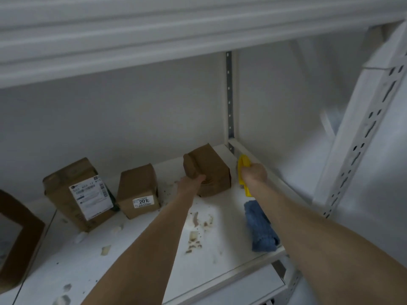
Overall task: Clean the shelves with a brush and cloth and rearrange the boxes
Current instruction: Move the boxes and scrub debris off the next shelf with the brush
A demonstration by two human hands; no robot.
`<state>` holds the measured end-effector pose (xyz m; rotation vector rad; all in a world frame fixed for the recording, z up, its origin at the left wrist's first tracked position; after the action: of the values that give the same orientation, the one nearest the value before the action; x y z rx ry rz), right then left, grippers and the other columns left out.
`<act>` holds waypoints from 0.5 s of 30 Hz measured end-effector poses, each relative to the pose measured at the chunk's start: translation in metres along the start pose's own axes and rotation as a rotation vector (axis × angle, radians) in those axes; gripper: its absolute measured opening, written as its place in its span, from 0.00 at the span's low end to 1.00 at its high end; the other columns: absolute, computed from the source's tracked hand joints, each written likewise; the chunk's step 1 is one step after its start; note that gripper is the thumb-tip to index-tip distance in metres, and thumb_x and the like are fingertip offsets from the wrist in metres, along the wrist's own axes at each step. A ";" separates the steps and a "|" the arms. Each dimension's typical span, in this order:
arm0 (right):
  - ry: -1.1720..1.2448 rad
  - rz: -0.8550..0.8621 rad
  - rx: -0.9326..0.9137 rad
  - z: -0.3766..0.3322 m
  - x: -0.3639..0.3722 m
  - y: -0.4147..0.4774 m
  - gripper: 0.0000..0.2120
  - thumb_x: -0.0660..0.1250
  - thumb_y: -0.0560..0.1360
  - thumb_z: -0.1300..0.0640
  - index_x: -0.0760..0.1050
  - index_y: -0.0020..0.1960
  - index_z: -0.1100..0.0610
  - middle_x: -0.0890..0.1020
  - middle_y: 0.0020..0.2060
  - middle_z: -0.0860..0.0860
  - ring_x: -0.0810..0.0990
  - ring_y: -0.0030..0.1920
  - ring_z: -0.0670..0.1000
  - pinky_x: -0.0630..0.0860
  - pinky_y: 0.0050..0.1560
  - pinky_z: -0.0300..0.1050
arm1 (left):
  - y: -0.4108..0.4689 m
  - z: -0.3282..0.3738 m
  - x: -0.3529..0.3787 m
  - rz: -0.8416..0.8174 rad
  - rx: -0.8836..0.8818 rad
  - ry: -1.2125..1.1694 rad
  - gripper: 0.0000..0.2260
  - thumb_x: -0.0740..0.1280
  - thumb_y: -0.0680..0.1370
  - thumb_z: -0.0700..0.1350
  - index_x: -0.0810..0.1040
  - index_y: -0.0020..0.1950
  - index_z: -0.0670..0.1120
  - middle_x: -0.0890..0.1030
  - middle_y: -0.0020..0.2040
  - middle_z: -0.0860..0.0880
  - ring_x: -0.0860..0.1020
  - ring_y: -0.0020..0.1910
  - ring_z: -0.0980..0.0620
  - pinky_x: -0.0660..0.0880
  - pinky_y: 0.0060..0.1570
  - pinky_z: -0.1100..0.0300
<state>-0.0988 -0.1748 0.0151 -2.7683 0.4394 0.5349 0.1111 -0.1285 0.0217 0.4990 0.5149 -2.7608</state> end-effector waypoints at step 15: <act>-0.117 -0.014 -0.121 -0.012 0.013 0.024 0.24 0.50 0.82 0.43 0.74 0.65 0.57 0.78 0.61 0.57 0.77 0.58 0.57 0.72 0.56 0.46 | 0.037 0.021 0.050 -0.332 0.039 -0.118 0.32 0.66 0.77 0.40 0.54 0.77 0.41 0.65 0.73 0.43 0.67 0.70 0.44 0.65 0.70 0.52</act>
<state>-0.0921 -0.2036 0.0157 -2.8327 0.3720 0.7382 0.0731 -0.1803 0.0103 0.2757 0.5609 -3.0973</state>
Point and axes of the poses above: each hand's wrist, its own y-axis towards the middle knuckle, its own x-axis out of the palm, z = x × y, the point moved 5 cm from there along y, towards the middle knuckle
